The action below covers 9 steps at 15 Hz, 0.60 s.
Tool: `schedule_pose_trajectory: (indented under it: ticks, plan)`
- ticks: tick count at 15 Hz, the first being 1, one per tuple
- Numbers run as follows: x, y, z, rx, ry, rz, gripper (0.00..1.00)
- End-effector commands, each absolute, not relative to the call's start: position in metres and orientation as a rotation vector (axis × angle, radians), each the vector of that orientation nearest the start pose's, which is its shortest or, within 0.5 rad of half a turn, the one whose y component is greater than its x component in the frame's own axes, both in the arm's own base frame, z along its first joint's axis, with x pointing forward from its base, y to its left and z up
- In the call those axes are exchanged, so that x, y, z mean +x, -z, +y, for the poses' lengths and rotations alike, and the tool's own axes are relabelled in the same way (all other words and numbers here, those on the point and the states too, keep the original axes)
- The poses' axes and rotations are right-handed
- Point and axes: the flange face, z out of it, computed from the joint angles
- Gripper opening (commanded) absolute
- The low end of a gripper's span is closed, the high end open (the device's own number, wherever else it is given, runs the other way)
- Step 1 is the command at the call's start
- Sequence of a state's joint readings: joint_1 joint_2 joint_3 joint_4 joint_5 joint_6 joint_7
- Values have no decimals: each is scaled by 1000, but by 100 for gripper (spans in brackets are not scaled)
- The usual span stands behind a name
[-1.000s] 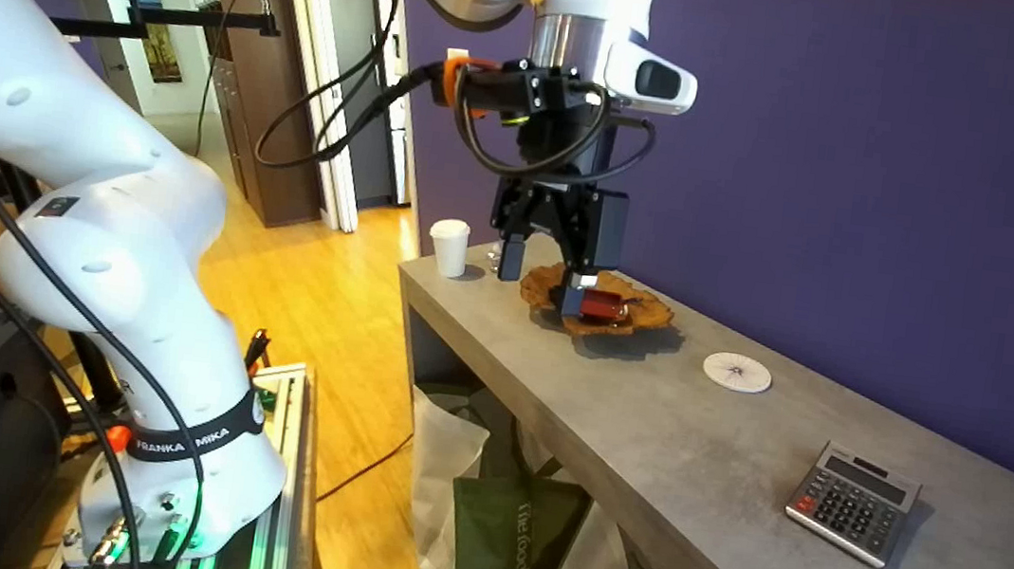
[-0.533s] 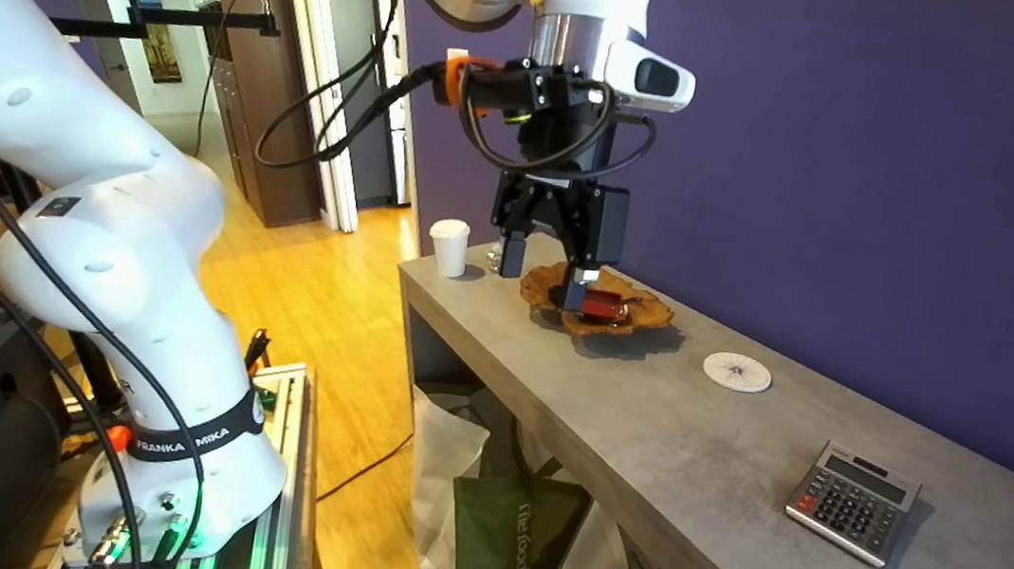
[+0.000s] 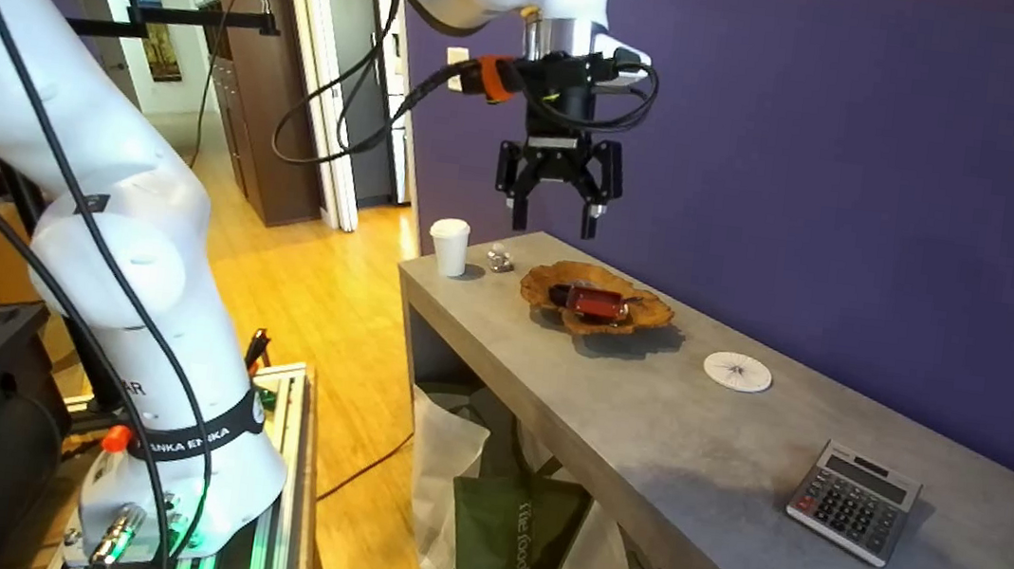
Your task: Put the toy cart and the sunglasses on the table
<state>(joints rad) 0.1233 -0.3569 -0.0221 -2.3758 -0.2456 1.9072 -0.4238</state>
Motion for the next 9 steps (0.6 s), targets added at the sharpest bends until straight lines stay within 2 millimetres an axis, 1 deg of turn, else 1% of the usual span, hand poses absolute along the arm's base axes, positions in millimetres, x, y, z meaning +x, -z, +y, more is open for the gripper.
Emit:
schedule_pose_trajectory:
  ticks: [1,4,6,9]
  plan:
    - [457,-442,62,-3057,-168,-1329,100]
    - [484,-432,76,-2925,-41,-1542,100]
    - [500,-421,80,-2811,41,-1591,100]
    - [519,-399,80,-2633,105,-1584,100]
